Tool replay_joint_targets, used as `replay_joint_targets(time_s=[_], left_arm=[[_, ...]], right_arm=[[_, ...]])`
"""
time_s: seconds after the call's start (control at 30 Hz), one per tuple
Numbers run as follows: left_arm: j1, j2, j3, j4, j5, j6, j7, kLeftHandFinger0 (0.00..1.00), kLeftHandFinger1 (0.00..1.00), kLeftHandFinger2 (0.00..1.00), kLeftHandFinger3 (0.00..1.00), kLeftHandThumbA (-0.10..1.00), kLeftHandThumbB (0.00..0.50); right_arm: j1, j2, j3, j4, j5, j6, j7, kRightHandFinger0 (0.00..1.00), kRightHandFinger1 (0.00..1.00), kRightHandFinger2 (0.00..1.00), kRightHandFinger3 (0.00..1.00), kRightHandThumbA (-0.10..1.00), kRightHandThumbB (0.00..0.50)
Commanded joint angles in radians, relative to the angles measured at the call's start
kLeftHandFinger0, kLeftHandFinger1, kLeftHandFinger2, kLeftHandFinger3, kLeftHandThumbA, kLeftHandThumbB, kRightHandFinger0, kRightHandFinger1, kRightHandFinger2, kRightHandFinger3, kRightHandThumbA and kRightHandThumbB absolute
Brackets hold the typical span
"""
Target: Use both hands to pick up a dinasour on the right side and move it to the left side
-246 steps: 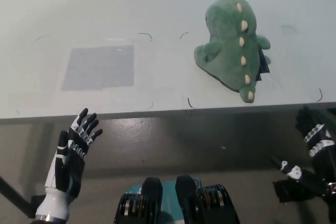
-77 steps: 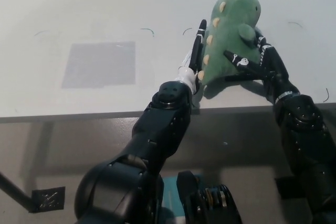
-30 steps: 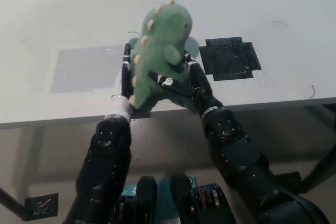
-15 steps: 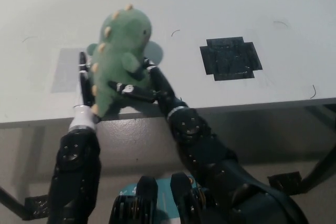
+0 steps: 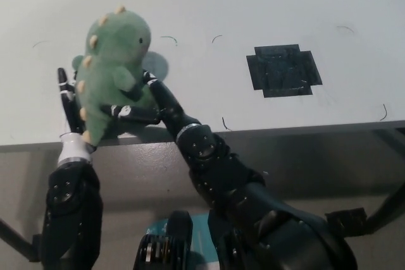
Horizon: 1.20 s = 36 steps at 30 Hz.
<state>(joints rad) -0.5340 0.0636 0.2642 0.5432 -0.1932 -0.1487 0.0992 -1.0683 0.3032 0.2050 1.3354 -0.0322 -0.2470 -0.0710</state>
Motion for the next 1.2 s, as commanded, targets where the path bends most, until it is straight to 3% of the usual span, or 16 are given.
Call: replay_joint_targets(time_s=[0.0,0.1,0.27,0.47,0.83,1.0,1.03,1.1,1.17], left_arm=[[-0.019,0.000,0.007,-0.043,-0.009,0.002,0.023,1.00,1.00,1.00,1.00,1.00,0.142],[-0.021,0.000,0.019,-0.047,-0.027,-0.007,0.010,1.00,1.00,1.00,1.00,1.00,0.148],[-0.022,0.004,0.010,-0.038,-0.020,-0.022,0.002,1.00,1.00,1.00,1.00,1.00,0.106],[-0.015,-0.005,0.002,-0.050,-0.008,-0.010,0.017,1.00,1.00,1.00,1.00,1.00,0.159],[-0.002,-0.009,-0.008,-0.055,-0.002,-0.017,0.028,1.00,1.00,1.00,1.00,1.00,0.153],[0.009,0.009,-0.024,-0.057,0.008,-0.006,0.011,1.00,1.00,1.00,1.00,1.00,0.183],[0.012,0.012,-0.023,-0.051,-0.003,-0.011,-0.003,1.00,1.00,1.00,1.00,1.00,0.158],[0.021,0.014,-0.015,-0.051,-0.022,-0.012,-0.012,1.00,1.00,1.00,1.00,1.00,0.150],[0.032,0.016,-0.014,-0.065,-0.010,0.008,0.007,1.00,1.00,1.00,1.00,1.00,0.171]], right_arm=[[-0.078,0.076,0.036,0.009,-0.034,-0.015,0.090,1.00,1.00,1.00,1.00,1.00,0.048],[-0.084,0.077,0.042,0.013,-0.014,-0.016,0.103,1.00,1.00,1.00,1.00,1.00,0.056],[-0.081,0.073,0.037,0.017,-0.040,-0.038,0.103,1.00,1.00,1.00,1.00,1.00,0.041],[-0.067,0.065,0.034,0.015,-0.048,-0.054,0.103,1.00,1.00,1.00,1.00,1.00,0.058],[-0.055,0.060,0.033,0.015,-0.047,-0.061,0.117,1.00,1.00,1.00,1.00,1.00,0.048],[-0.052,0.057,0.053,0.006,-0.074,-0.043,0.083,1.00,1.00,1.00,1.00,1.00,0.083],[-0.050,0.054,0.060,0.001,-0.085,-0.035,0.059,1.00,1.00,1.00,1.00,1.00,0.149],[-0.045,0.051,0.069,-0.007,-0.095,-0.024,0.030,1.00,1.00,1.00,1.00,1.00,0.125],[-0.040,0.045,0.072,-0.014,-0.096,-0.029,0.017,1.00,1.00,1.00,1.00,1.00,0.142]])
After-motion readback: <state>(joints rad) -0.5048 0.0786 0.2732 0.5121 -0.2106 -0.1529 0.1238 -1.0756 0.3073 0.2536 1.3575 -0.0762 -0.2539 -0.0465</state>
